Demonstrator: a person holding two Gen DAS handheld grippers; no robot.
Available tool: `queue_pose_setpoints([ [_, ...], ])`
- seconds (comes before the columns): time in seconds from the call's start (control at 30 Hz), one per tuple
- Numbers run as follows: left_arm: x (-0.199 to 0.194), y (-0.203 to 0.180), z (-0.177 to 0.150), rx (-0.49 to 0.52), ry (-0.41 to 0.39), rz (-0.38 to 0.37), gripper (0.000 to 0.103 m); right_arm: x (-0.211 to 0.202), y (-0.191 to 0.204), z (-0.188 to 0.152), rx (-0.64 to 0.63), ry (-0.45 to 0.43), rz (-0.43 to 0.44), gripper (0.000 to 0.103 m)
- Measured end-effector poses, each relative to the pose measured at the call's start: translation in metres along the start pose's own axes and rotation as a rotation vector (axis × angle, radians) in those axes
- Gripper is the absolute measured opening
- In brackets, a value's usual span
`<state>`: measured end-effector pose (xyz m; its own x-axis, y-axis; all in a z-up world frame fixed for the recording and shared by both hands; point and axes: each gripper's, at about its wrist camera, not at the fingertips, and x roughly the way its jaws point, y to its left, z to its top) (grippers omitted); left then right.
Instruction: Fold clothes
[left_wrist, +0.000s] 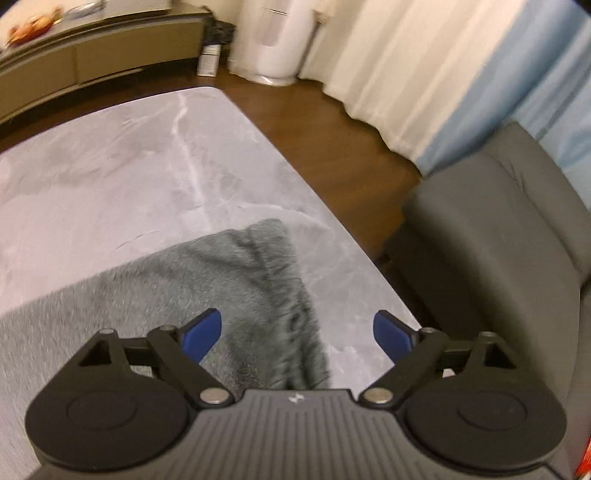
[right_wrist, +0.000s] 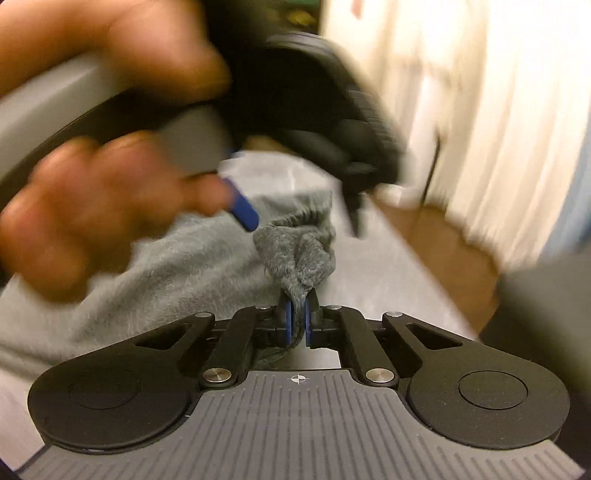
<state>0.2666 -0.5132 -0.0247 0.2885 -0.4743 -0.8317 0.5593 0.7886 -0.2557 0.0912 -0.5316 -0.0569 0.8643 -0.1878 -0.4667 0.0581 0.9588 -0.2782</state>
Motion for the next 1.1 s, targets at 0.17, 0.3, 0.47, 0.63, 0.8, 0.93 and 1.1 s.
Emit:
queue_pose_setpoints([
  [0.17, -0.006, 0.004, -0.013, 0.09, 0.015, 0.135, 0.023, -0.019, 0.032, 0.002, -0.194, -0.085, -0.02, 0.005],
  [0.3, -0.057, 0.068, -0.05, -0.148, -0.101, 0.042, 0.022, -0.034, 0.034, 0.003, -0.238, -0.106, 0.044, 0.005],
  [0.47, -0.075, 0.14, -0.104, -0.334, -0.118, 0.057, 0.023, -0.041, 0.031, 0.004, -0.198, -0.044, 0.272, 0.015],
  [0.63, -0.074, 0.157, -0.118, -0.388, -0.124, 0.011, 0.024, -0.051, 0.011, 0.012, -0.091, 0.008, 0.439, 0.033],
  [0.8, -0.088, 0.157, -0.118, -0.352, -0.195, 0.022, 0.05, -0.046, -0.015, 0.035, 0.196, -0.014, 0.537, 0.033],
  [0.93, -0.092, 0.148, -0.111, -0.321, -0.255, 0.038, 0.07, -0.021, 0.004, 0.031, 0.256, 0.086, 0.444, 0.027],
  [1.1, -0.075, 0.136, -0.092, -0.213, -0.229, 0.186, 0.032, 0.007, 0.023, 0.02, 0.205, 0.206, 0.396, 0.025],
])
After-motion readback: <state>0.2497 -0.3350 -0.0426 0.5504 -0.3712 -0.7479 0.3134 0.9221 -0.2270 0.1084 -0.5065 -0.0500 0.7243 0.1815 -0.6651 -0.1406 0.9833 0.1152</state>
